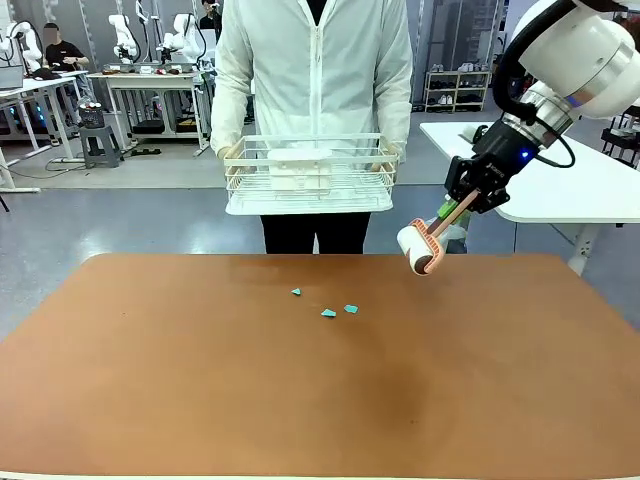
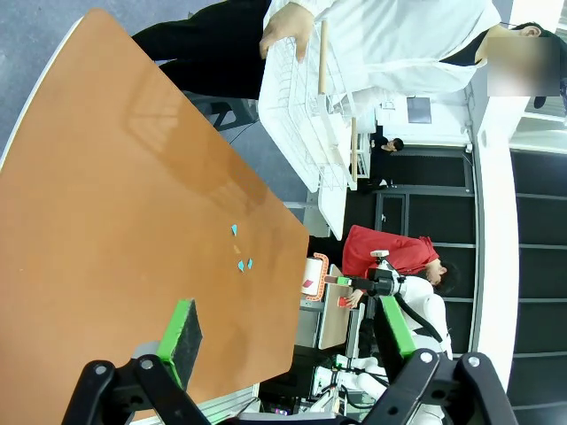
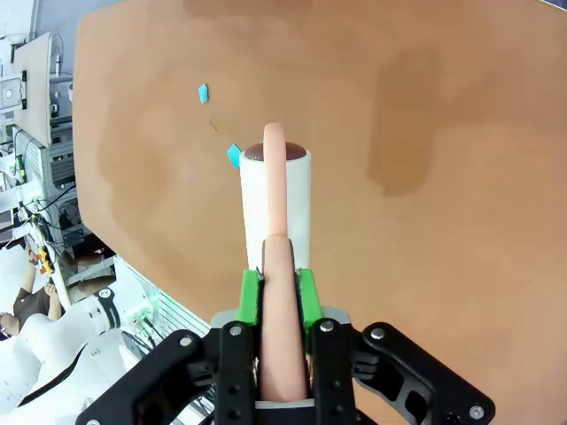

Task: Clean the table.
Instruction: Clean the table with the Lint Roller when the human lifts the Dish drying rack.

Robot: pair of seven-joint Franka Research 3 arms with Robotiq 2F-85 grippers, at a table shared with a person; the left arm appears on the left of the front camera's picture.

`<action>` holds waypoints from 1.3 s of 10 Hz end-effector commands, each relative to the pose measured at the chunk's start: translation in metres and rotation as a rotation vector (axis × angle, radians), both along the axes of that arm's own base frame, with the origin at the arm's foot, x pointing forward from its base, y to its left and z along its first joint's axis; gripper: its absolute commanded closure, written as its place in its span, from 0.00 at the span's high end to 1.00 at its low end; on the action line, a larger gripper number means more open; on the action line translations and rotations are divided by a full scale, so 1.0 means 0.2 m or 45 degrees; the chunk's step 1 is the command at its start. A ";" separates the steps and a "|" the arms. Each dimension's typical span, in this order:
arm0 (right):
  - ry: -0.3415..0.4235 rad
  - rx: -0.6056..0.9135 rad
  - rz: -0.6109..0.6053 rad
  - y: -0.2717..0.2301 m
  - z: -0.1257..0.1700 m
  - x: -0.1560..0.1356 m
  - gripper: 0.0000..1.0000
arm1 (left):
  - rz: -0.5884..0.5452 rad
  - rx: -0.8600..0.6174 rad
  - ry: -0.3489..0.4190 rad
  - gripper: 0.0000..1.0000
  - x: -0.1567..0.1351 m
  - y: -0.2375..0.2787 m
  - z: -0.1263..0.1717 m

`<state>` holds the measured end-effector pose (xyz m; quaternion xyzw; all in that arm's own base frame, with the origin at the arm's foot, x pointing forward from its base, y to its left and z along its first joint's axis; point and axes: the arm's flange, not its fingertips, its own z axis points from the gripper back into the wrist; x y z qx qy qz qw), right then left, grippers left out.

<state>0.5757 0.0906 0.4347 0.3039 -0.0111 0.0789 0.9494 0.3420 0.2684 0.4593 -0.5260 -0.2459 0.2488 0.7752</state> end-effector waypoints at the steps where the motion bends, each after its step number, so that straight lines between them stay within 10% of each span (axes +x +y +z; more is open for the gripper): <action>1: 0.003 0.001 0.015 0.00 0.03 -0.01 0.21 | -0.007 -0.016 -0.030 1.00 -0.01 0.01 0.01; 13: 0.080 0.224 -0.097 0.18 -0.63 0.04 0.21 | -0.007 -0.016 -0.030 1.00 -0.01 0.01 0.01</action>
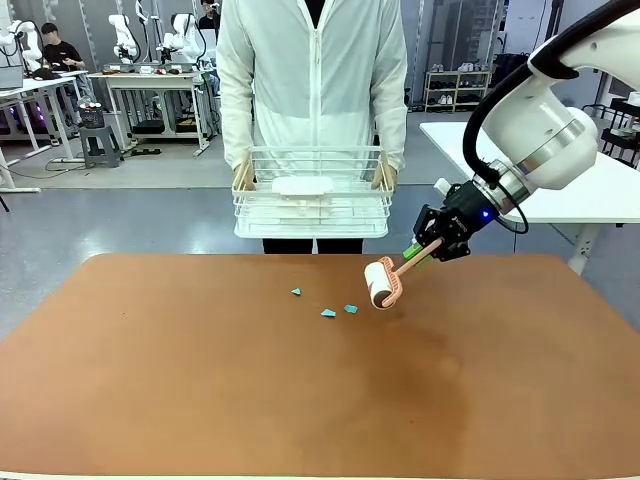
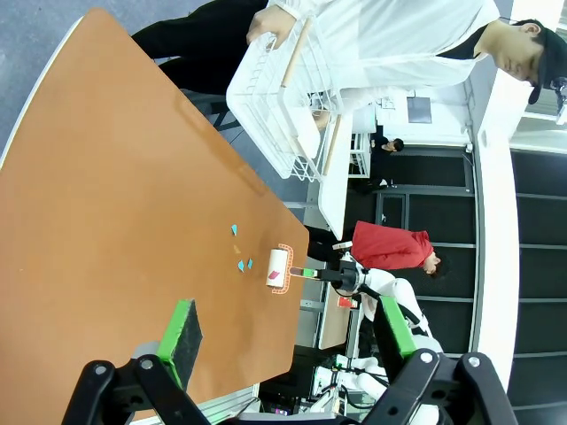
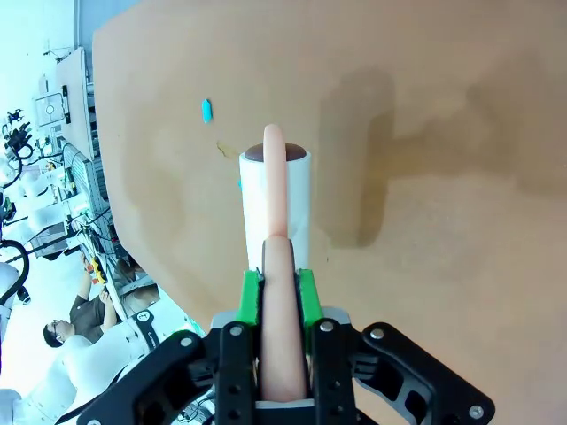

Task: Clean the table.
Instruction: Clean the table with the Lint Roller when the human lifts the Dish drying rack.

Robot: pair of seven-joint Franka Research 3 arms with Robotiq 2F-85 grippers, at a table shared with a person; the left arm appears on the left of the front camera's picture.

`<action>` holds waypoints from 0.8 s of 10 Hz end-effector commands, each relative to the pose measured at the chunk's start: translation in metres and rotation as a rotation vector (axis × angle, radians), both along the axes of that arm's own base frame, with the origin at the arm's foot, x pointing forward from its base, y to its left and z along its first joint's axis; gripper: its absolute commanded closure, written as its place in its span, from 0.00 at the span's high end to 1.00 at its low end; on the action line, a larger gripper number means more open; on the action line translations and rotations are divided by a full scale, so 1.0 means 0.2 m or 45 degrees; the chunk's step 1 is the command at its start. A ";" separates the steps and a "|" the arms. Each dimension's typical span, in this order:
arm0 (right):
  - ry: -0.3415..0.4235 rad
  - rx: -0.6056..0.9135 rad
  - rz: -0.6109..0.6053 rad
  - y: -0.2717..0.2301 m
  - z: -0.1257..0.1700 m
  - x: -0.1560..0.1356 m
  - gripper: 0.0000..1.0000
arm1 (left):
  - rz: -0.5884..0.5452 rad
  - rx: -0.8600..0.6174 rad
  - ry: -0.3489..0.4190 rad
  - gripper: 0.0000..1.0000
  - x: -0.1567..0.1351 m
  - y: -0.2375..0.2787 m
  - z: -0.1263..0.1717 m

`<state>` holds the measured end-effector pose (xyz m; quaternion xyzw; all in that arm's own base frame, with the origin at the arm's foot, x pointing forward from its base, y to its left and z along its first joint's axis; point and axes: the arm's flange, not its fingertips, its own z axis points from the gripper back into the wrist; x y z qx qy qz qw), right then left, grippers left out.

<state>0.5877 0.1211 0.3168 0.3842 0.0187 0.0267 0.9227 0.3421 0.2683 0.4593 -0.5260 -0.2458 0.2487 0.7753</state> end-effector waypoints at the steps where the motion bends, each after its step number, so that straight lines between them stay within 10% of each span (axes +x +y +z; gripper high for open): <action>1: -0.057 0.054 -0.046 0.01 -0.07 -0.01 0.21 | -0.007 -0.016 -0.030 1.00 -0.01 0.01 0.01; 8: 0.138 0.079 -0.077 0.03 -0.37 0.00 0.21 | -0.007 -0.016 -0.030 1.00 -0.01 0.01 0.01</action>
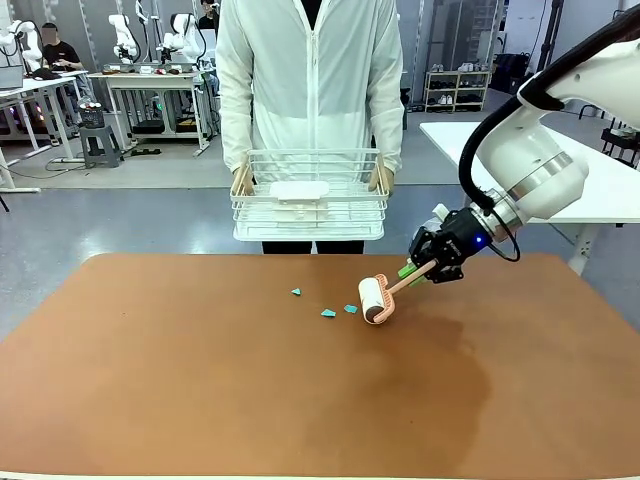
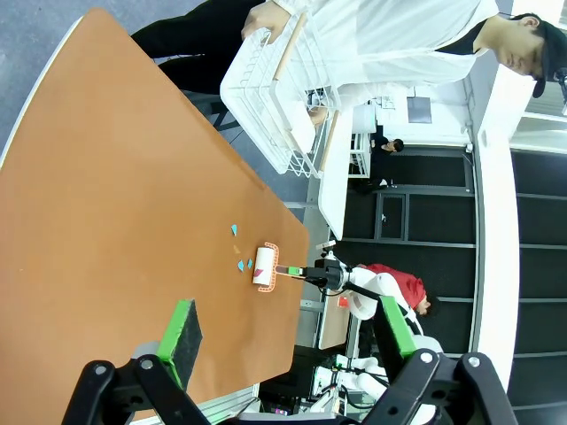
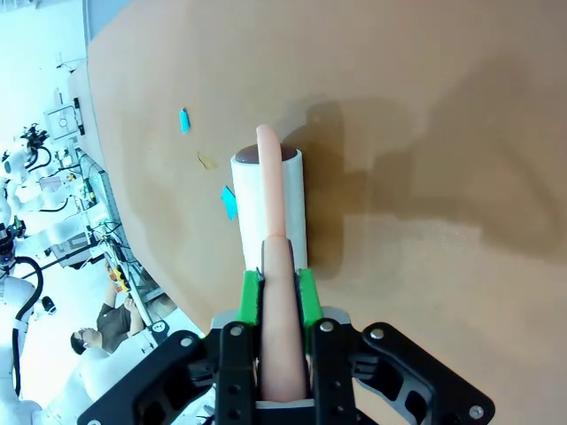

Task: Clean the table.
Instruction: Clean the table with the Lint Roller when the human lifts the Dish drying rack.

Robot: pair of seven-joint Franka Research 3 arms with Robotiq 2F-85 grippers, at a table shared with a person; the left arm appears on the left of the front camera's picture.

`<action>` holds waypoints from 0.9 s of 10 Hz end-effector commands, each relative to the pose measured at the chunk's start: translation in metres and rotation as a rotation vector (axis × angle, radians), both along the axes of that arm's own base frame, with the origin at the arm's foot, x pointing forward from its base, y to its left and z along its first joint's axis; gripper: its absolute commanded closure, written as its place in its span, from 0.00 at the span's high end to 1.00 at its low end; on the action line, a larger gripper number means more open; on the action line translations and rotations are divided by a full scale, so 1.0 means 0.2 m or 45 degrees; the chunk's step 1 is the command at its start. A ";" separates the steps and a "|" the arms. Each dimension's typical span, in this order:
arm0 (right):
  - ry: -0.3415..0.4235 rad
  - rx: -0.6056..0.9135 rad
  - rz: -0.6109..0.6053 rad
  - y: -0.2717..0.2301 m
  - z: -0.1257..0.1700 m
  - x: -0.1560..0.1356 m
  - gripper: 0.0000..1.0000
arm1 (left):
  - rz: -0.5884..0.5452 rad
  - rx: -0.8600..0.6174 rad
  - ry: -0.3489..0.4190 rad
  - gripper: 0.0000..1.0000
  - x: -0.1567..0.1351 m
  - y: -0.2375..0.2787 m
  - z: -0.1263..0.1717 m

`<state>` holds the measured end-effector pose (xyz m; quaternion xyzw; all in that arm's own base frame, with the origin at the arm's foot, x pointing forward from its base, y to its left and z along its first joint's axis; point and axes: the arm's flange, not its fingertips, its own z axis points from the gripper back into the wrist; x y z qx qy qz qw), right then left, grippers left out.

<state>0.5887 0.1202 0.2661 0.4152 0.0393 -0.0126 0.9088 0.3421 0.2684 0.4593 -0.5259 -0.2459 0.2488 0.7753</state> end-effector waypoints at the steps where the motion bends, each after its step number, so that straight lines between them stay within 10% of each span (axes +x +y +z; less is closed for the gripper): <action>1: 0.062 -0.025 0.010 0.06 -0.15 -0.03 0.21 | -0.007 -0.016 -0.030 1.00 -0.01 0.01 0.01; 9: 0.137 -0.073 -0.103 0.97 -0.24 -0.16 0.21 | -0.007 -0.016 -0.030 1.00 -0.01 0.01 0.01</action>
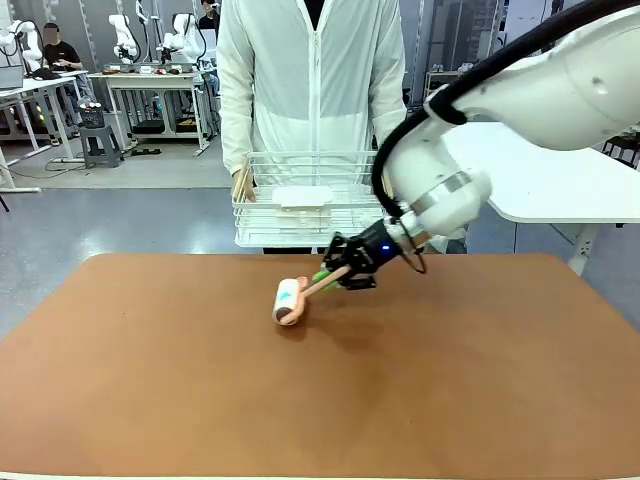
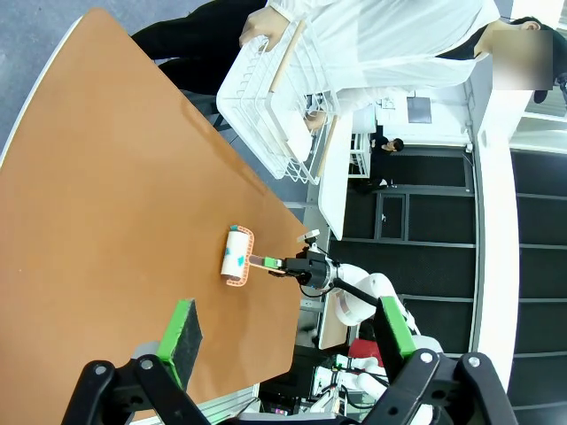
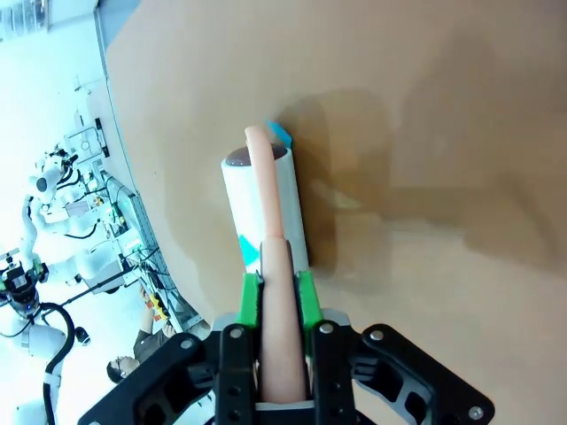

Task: Clean the table.
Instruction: Clean the table with the Lint Roller when the human lifts the Dish drying rack.

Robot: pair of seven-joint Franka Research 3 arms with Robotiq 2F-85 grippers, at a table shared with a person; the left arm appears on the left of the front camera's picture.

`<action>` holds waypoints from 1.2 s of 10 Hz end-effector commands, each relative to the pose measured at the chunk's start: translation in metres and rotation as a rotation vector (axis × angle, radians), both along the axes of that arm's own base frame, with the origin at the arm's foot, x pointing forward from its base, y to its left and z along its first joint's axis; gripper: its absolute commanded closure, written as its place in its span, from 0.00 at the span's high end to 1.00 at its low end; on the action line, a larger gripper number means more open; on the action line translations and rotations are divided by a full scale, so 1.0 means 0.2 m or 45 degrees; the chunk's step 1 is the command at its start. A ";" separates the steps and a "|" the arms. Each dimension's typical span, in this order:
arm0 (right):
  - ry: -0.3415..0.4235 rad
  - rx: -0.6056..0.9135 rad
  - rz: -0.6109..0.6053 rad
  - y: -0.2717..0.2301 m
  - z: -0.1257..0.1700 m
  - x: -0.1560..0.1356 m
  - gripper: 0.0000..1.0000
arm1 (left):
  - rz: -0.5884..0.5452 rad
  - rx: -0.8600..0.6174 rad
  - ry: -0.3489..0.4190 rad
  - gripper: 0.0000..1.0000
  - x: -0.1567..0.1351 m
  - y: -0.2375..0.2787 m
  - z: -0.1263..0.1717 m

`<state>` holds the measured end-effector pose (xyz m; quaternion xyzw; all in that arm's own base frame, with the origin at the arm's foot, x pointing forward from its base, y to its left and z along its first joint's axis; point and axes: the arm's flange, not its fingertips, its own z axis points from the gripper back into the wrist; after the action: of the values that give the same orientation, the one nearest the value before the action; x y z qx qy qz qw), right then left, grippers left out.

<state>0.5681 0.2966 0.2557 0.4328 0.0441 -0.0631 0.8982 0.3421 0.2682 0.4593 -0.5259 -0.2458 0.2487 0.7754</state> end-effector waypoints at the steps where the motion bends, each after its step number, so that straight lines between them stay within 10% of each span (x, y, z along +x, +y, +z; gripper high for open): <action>1: 0.064 -0.129 -0.001 0.16 -0.20 -0.06 0.21 | -0.007 -0.016 -0.030 1.00 -0.01 0.01 0.01; 8: -0.034 -0.094 -0.021 0.33 -0.04 -0.05 0.21 | -0.007 -0.016 -0.030 1.00 -0.01 0.01 0.01; 12: -0.202 -0.046 0.039 -0.09 0.68 -0.06 0.21 | -0.007 -0.016 -0.030 1.00 -0.01 0.01 0.01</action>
<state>0.5746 0.3181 0.3444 0.4240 -0.0245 -0.0224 0.9051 0.3420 0.2684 0.4593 -0.5258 -0.2459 0.2489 0.7753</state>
